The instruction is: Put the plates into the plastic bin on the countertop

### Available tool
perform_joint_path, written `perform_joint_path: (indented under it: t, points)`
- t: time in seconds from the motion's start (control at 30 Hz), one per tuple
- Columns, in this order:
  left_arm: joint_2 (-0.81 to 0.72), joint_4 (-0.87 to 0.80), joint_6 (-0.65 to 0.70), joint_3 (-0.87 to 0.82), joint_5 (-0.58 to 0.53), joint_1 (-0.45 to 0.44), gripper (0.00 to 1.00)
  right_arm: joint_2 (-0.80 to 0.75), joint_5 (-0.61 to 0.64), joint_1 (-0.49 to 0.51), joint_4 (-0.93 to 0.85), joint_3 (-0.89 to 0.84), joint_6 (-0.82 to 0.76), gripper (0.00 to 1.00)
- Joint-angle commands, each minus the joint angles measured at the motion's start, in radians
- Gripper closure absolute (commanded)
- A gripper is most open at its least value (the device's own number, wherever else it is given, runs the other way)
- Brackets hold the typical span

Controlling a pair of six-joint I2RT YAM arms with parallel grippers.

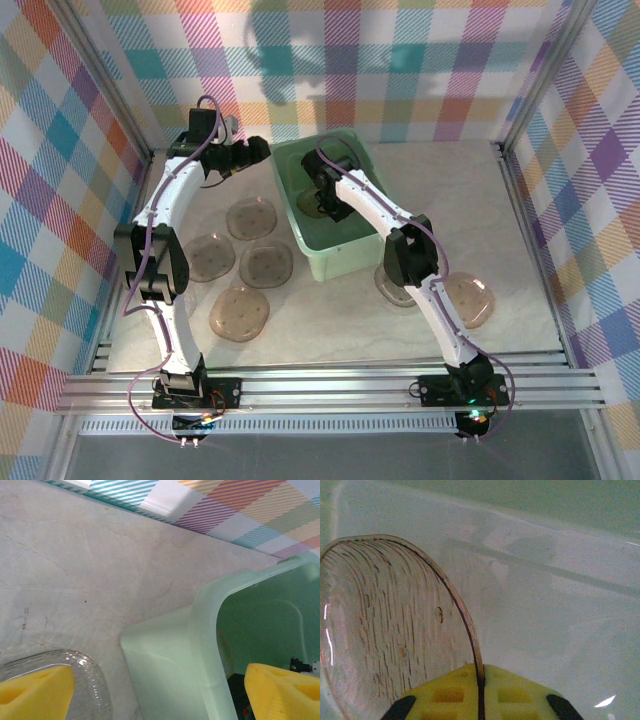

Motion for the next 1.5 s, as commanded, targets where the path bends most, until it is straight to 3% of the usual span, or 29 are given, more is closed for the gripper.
perform_joint_path:
  t: [0.0, 0.1, 0.53, 0.93, 1.1, 1.27, 1.47]
  points:
    - [-0.041, -0.026, 0.024, -0.001, -0.011, 0.013, 0.12, 0.022, 0.0, 0.004, -0.003, 0.028, -0.029, 0.82]
    - [-0.038, -0.031, 0.027, 0.006, -0.016, 0.013, 0.12, 0.003, 0.005, 0.004, -0.007, 0.028, -0.054, 0.68]
    - [-0.014, -0.051, 0.039, 0.043, -0.022, 0.013, 0.12, -0.133, 0.092, 0.011, 0.045, 0.003, -0.193, 0.28]
    - [-0.016, -0.144, 0.052, 0.082, -0.092, 0.018, 0.12, -0.334, 0.143, 0.028, 0.114, -0.085, -0.485, 0.22]
    - [-0.043, -0.174, -0.016, 0.032, -0.128, 0.062, 0.12, -0.489, 0.12, 0.027, 0.267, -0.253, -0.771, 0.16]
    - [-0.054, -0.184, -0.059, -0.06, -0.11, 0.111, 0.13, -0.671, 0.038, 0.01, 0.512, -0.504, -1.002, 0.2]
    - [-0.007, -0.236, 0.03, -0.116, -0.111, 0.155, 0.16, -0.764, -0.061, -0.041, 0.526, -0.608, -1.055, 0.27]
